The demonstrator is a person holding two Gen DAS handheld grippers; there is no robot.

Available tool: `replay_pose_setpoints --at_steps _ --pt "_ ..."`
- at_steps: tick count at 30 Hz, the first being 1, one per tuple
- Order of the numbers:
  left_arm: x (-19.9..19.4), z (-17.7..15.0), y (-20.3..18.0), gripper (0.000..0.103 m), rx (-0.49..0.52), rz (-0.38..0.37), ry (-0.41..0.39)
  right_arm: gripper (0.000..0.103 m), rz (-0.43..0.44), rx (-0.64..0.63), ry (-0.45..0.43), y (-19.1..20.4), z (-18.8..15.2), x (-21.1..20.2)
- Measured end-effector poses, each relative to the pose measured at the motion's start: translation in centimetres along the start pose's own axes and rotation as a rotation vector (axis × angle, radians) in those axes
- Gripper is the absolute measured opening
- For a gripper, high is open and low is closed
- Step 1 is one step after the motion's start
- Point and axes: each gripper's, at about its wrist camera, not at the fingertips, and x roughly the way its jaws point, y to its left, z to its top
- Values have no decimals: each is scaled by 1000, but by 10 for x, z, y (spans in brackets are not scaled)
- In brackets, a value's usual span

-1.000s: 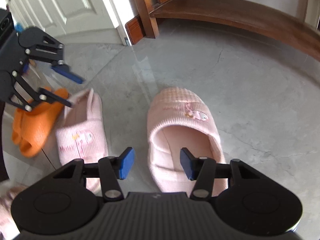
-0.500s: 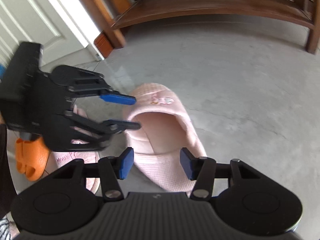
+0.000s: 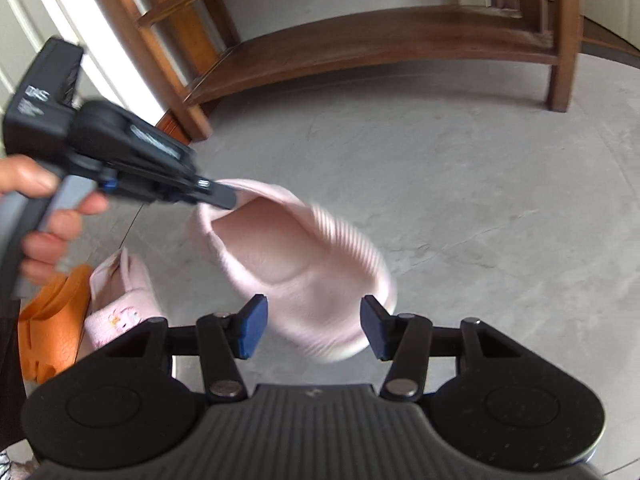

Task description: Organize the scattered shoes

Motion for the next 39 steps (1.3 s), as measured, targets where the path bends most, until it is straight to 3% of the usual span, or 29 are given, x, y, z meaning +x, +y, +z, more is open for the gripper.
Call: replay_pose_setpoints --at_steps 2,7,12,15,22,23,24,25,26,27,32,37,39 --pt "0 -3 -6 25 -14 -44 3 57 -14 15 -14 -5 0 -4" --pt "-24 4 -2 33 201 7 -63 57 -22 83 -48 -13 4 -9" --pt "-51 9 5 43 419 75 -116 58 152 227 -42 -14 14 8" --pt "-70 5 22 45 531 149 -130 58 176 220 -26 -8 27 29" --pt "-107 8 56 48 540 262 -222 57 173 214 224 -4 56 127" --pt "-112 10 61 48 523 272 -235 49 187 214 268 -3 56 138" --pt "-116 13 66 49 506 282 -248 34 202 175 293 2 56 143" --pt "-120 15 71 49 488 292 -262 32 217 137 319 8 56 148" --pt "-124 18 76 49 465 300 -274 21 230 79 343 15 55 153" --pt "-127 20 80 49 449 310 -285 19 237 -67 364 30 55 155" --pt "-147 21 98 50 378 333 -314 19 299 -572 476 88 50 164" --pt "-165 25 104 54 354 344 -364 19 357 -866 511 119 38 164" --pt "-171 27 106 56 343 352 -383 19 415 -1039 549 132 31 163"
